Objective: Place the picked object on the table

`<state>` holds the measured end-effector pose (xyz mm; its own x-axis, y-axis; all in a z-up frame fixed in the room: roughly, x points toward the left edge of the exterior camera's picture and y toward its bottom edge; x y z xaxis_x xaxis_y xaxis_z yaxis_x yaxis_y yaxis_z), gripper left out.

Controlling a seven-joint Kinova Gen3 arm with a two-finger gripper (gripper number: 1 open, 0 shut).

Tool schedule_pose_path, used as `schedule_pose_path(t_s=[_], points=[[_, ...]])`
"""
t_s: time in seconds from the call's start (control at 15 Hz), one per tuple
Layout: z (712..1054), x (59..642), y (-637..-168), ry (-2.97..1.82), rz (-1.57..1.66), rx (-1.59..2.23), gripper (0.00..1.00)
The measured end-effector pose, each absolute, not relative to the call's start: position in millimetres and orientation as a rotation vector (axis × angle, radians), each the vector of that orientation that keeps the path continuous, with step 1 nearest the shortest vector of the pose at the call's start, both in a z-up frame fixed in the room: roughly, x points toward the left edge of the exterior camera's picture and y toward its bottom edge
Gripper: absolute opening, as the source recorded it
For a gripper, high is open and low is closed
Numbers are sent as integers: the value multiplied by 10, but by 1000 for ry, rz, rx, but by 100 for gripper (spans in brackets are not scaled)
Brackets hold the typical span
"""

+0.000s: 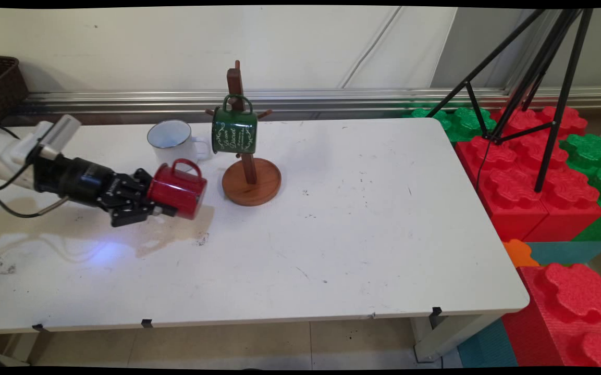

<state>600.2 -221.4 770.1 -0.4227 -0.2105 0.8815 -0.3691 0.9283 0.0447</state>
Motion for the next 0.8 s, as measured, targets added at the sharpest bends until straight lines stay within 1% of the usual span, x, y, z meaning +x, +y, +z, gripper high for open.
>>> schedule_pose_path(t_s=[0.4,0.8], points=[[7935,6287,-1989,-2139,257,388,0],[8122,6447,-1880,-2226,316,378,0]])
